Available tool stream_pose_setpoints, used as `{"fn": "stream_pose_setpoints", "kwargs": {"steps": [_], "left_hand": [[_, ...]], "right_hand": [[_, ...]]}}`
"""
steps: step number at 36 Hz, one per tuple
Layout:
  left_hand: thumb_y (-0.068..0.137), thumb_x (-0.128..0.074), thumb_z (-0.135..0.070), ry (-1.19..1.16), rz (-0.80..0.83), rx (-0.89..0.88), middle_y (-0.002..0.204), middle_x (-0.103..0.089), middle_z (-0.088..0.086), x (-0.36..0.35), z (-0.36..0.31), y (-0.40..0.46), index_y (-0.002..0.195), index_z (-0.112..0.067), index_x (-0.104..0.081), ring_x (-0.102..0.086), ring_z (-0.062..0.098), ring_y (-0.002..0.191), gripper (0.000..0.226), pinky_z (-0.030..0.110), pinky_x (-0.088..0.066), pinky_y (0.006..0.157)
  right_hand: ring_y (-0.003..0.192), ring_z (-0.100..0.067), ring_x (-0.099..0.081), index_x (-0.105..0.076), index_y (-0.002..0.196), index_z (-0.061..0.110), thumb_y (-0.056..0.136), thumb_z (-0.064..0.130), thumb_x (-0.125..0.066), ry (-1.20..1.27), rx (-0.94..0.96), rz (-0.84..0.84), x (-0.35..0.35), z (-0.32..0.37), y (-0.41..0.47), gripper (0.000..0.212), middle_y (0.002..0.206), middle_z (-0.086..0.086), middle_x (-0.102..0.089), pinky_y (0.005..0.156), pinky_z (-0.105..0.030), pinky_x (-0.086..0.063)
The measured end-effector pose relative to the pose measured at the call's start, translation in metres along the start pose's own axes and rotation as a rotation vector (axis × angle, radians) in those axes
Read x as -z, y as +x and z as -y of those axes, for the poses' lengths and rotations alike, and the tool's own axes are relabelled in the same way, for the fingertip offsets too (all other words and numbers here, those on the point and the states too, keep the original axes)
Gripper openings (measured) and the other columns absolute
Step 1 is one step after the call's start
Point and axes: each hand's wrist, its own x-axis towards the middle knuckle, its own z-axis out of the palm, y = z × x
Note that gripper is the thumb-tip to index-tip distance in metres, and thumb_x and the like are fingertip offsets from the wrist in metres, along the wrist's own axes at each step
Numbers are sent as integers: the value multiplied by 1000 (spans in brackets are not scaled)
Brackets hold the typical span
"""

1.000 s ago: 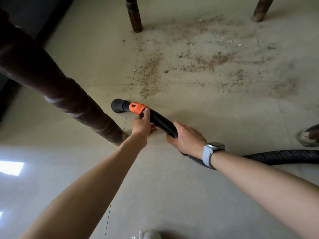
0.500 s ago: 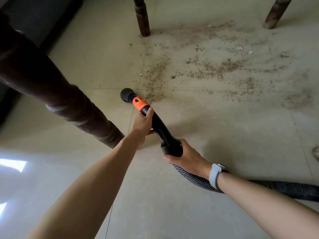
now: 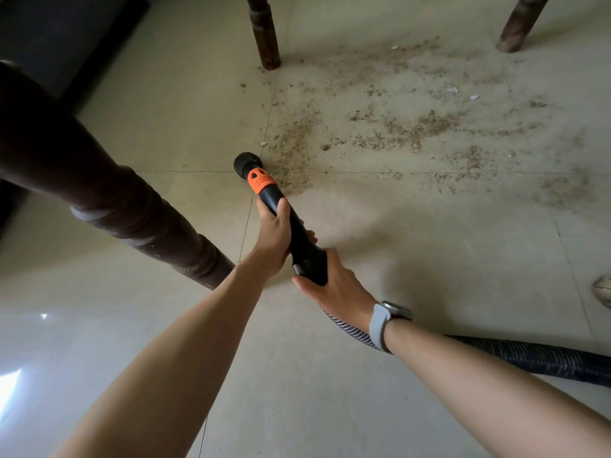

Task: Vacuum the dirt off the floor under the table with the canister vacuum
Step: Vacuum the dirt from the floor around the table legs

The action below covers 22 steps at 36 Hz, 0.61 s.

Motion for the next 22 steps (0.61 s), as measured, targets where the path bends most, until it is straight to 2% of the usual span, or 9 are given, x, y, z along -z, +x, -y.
{"fn": "stream_pose_setpoints", "kwargs": {"steps": [2, 5, 7, 11, 19, 22], "left_hand": [[102, -34, -24, 11, 19, -11, 84, -44, 14, -1, 4, -9, 134, -21, -24, -54, 27, 58, 33, 40, -56, 57], [103, -33, -26, 10, 47, -3, 83, -44, 14, 1, 14, -21, 132, -27, -24, -54, 25, 54, 31, 41, -54, 58], [103, -33, -28, 35, 59, 0, 82, -45, 14, 3, 20, -29, 134, -25, -23, -55, 26, 53, 33, 42, -54, 59], [103, -32, -26, 69, 50, -19, 77, -47, 15, 5, 32, -47, 133, -26, -24, -55, 27, 52, 31, 42, -54, 59], [102, -32, -24, 125, 75, -50, 75, -46, 15, 4, 48, -78, 127, -24, -27, -55, 27, 50, 26, 43, -55, 60], [103, -32, -23, 131, 79, -53, 75, -45, 15, 3, 52, -87, 125, -21, -27, -54, 28, 50, 23, 43, -55, 59]], "right_hand": [[86, -14, -62, -37, 118, 23, 83, 49, -63, 8, -21, 40, 2, -6, -8, 51, 101, 1, -64, 69, -30, -49], [87, -10, -58, -30, 129, 23, 85, 49, -63, -37, -41, 146, 5, -14, -21, 62, 109, 3, -60, 64, -20, -43], [88, -11, -58, -29, 127, 20, 85, 51, -62, -78, -59, 198, 5, -17, -30, 61, 107, 3, -58, 66, -22, -45], [91, -17, -62, -32, 116, 19, 86, 55, -57, -118, -92, 222, -1, -24, -49, 52, 103, 0, -62, 80, -36, -50], [84, -12, -60, -33, 111, 20, 88, 52, -55, -110, -113, 222, -5, -33, -87, 44, 95, 6, -60, 68, -23, -44], [85, -11, -59, -34, 112, 20, 89, 53, -54, -114, -124, 217, -6, -35, -98, 45, 97, 7, -59, 70, -22, -44]]}}
